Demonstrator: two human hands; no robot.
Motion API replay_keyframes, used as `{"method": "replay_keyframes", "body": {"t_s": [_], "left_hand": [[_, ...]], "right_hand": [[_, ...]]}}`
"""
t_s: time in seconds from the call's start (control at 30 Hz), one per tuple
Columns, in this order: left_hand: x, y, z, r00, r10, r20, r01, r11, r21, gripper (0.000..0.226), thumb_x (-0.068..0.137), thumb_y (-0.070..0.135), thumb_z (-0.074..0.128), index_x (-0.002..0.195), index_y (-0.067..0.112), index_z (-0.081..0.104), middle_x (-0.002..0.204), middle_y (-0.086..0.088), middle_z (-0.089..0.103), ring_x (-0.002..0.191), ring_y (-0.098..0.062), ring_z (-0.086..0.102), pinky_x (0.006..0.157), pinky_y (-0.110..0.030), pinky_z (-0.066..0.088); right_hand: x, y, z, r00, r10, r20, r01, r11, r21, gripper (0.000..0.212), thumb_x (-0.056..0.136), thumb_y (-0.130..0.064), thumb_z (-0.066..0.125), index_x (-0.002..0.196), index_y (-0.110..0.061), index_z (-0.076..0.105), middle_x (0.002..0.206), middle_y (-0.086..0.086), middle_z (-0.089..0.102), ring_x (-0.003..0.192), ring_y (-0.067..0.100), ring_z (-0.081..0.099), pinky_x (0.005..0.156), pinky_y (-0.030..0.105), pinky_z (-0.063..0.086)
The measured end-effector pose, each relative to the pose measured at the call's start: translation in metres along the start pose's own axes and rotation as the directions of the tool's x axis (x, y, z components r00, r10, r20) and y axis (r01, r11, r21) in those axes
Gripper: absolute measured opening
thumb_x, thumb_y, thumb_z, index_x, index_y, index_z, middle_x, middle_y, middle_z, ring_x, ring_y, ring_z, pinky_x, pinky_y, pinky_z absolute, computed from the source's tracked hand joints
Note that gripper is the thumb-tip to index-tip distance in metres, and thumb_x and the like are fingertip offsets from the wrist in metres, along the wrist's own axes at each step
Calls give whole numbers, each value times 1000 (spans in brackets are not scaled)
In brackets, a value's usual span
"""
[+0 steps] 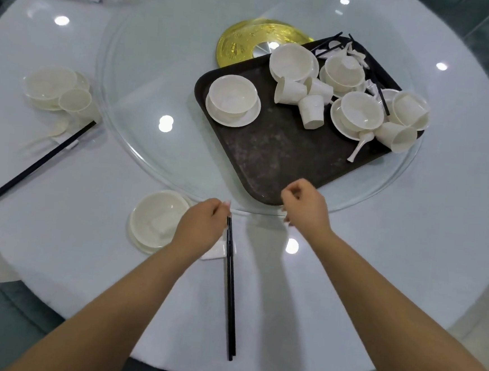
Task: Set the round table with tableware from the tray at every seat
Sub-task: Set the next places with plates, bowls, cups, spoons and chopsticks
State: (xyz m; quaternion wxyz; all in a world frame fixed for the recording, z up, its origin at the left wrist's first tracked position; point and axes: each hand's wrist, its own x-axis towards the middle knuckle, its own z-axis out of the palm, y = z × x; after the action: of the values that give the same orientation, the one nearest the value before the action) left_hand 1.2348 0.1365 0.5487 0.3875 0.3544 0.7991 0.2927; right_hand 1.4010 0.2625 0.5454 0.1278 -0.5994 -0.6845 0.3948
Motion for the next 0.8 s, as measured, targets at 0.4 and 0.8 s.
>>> {"method": "replay_keyframes", "body": {"t_s": [0.4, 0.8], "left_hand": [[44, 34, 21, 1000, 3, 13, -1, 996, -88, 36, 100, 48, 38, 88, 27, 65, 79, 7, 67, 74, -10, 66, 72, -27, 49], [40, 21, 20, 993, -112, 18, 114, 980, -165, 31, 97, 51, 41, 87, 31, 62, 81, 11, 66, 73, -6, 66, 63, -17, 44]], "right_hand": [[148, -43, -47, 971, 46, -233, -82, 986, -147, 53, 91, -35, 58, 134, -9, 41, 129, 15, 50, 116, 32, 53, 95, 46, 48], [193, -37, -38, 960, 240, -143, -248, 968, -44, 64, 87, -47, 65, 135, -11, 42, 129, 13, 53, 111, 30, 56, 85, 39, 45]]}}
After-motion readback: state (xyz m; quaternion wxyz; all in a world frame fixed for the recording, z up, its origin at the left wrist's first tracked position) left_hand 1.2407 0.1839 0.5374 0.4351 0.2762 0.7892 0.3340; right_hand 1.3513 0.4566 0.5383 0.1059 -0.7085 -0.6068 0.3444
